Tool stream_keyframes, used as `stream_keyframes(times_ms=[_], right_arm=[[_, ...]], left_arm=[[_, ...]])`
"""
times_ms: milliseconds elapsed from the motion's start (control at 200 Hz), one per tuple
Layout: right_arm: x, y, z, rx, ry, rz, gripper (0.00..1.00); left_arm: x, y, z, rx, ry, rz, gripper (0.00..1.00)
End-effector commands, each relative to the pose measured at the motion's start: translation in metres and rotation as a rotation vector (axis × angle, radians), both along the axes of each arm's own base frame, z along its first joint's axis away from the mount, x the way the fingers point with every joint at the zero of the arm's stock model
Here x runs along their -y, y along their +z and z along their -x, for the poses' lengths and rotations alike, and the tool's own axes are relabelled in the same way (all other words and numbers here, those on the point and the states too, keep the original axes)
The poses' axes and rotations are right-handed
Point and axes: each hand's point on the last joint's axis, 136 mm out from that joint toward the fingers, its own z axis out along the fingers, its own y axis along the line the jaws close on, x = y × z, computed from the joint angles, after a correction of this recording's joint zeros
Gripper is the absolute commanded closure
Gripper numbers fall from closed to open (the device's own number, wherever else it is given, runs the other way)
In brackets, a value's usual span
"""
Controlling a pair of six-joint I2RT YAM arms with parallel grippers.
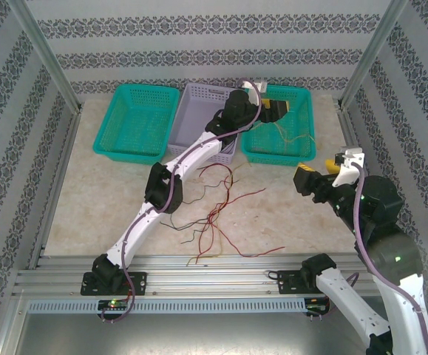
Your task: Untangle the cables
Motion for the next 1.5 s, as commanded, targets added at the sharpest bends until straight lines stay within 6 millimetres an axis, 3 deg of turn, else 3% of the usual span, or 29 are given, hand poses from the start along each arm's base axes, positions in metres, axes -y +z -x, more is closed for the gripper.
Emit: stream_keyframes(times_ms=[0, 35, 180, 340, 460, 570, 675, 754, 924, 1039, 1294, 1384, 1494], right_arm=[[0.006, -0.007, 0.002, -0.017, -0.033, -0.012, 0.20], [0.007, -0.008, 0.003, -0.013, -0.039, -0.013, 0.20], [0.005, -0.017, -0.002, -0.058, -0.032, 0.005, 0.20], [-0.006, -0.034, -0.005, -0.108, 0.010, -0.028, 0.19], [-0.027, -0.073, -0.016, -0.254, 0.087, -0.036, 0.18], [-0.045, -0.114, -0.029, -0.370, 0.133, -0.079, 0.19], [-0.062, -0.140, -0.039, -0.415, 0.165, -0.135, 0.19], [-0.076, -0.163, -0.047, -0.477, 0.185, -0.120, 0.20], [-0.114, -0.217, -0.066, -0.623, 0.237, -0.087, 0.22], [-0.134, -0.241, -0.074, -0.687, 0.256, -0.030, 0.25], [-0.148, -0.284, -0.094, -0.788, 0.218, 0.044, 0.27], [-0.153, -0.289, -0.102, -0.792, 0.211, 0.066, 0.28], [-0.160, -0.293, -0.111, -0.792, 0.207, 0.099, 0.31]], left_arm=[[-0.011, 0.069, 0.019, 0.097, -0.027, -0.006, 0.04], [-0.013, 0.079, 0.023, 0.106, -0.031, -0.008, 0.00], [-0.031, 0.123, 0.042, 0.169, -0.016, -0.066, 0.00], [-0.061, 0.147, 0.065, 0.137, 0.003, -0.168, 0.00], [-0.093, 0.155, 0.091, 0.125, 0.061, -0.226, 0.00], [-0.138, 0.157, 0.118, 0.125, 0.180, -0.265, 0.00], [-0.174, 0.138, 0.148, 0.098, 0.249, -0.308, 0.00], [-0.197, 0.113, 0.170, 0.040, 0.277, -0.339, 0.00], [-0.229, 0.042, 0.217, -0.128, 0.274, -0.402, 0.01], [-0.246, -0.007, 0.247, -0.239, 0.265, -0.427, 0.03], [-0.243, -0.102, 0.304, -0.425, 0.163, -0.495, 0.11], [-0.244, -0.128, 0.315, -0.468, 0.142, -0.548, 0.13], [-0.244, -0.150, 0.324, -0.498, 0.112, -0.602, 0.24]])
